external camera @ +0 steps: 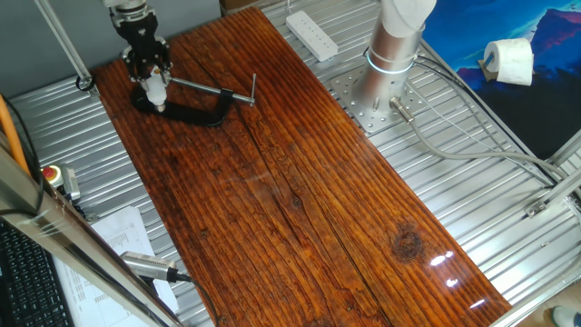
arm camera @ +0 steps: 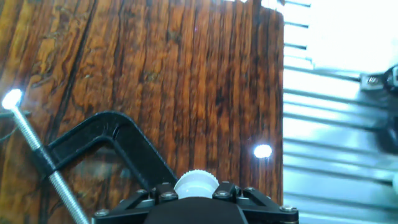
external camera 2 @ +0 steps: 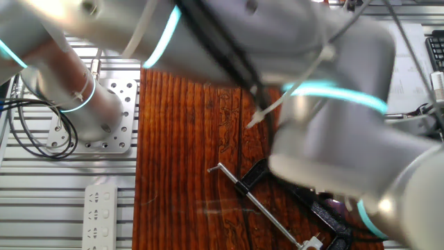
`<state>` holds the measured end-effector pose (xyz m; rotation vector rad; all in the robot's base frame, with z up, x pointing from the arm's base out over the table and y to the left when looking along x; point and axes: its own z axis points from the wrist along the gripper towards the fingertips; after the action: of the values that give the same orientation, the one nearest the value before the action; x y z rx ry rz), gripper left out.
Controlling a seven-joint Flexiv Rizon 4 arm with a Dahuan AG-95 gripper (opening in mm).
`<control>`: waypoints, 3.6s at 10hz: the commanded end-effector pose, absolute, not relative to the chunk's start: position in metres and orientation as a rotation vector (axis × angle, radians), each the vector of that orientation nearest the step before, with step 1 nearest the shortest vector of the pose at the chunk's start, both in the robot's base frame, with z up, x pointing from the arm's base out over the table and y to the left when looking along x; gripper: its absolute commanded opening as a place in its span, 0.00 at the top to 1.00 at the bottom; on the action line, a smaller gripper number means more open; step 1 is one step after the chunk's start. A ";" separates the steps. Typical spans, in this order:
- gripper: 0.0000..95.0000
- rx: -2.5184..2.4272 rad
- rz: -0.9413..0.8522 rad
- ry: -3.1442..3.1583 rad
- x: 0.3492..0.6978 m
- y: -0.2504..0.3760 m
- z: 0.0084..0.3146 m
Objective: Take out the light bulb by rotating it
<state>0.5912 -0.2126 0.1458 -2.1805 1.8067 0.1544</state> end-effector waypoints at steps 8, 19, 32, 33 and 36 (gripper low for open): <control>1.00 -2.090 0.228 1.697 0.610 -0.187 0.129; 1.00 -2.067 0.337 1.646 0.622 -0.155 0.099; 0.80 -2.016 0.298 1.677 0.621 -0.154 0.095; 0.80 -2.018 0.296 1.673 0.621 -0.154 0.095; 0.80 -2.021 0.291 1.675 0.621 -0.154 0.095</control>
<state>0.6215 -0.1543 0.0952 -2.0207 1.6763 0.2916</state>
